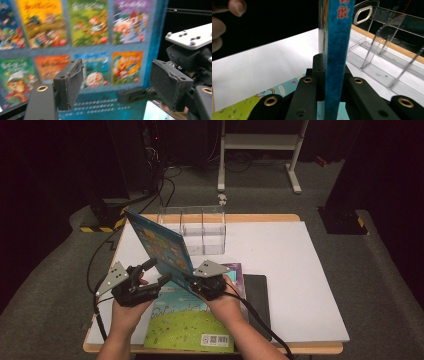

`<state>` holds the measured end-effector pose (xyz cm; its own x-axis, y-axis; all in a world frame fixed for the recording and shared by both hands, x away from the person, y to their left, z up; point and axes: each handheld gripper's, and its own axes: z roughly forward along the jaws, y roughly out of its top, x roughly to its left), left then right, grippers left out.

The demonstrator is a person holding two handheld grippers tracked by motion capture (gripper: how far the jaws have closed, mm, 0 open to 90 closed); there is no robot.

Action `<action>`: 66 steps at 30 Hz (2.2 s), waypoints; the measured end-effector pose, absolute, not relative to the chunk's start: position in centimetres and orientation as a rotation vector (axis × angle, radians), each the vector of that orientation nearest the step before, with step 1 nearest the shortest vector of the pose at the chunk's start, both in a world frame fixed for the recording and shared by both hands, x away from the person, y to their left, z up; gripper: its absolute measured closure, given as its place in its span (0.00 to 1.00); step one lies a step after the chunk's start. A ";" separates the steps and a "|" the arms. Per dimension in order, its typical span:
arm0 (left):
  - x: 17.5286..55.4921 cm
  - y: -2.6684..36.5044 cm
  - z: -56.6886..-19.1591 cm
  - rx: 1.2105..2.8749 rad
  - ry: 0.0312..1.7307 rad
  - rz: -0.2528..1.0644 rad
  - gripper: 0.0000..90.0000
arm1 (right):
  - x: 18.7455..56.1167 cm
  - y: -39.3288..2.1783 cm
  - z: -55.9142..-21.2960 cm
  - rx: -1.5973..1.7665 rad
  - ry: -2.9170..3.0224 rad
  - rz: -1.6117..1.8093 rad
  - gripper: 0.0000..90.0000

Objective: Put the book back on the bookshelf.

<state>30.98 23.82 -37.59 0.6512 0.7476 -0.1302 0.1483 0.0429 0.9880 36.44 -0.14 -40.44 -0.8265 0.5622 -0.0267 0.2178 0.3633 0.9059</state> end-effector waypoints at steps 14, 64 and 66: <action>30.6 23.2 -37.3 1.465 0.799 0.573 0.24 | 36.1 2.7 -41.0 0.650 2.298 1.429 0.90; 30.5 25.1 -37.2 1.489 0.992 0.735 0.30 | 32.7 -8.4 -42.0 0.789 2.247 1.461 0.61; 30.6 25.5 -37.1 1.498 0.987 0.727 0.31 | 33.0 -11.5 -42.9 0.884 2.176 1.433 0.62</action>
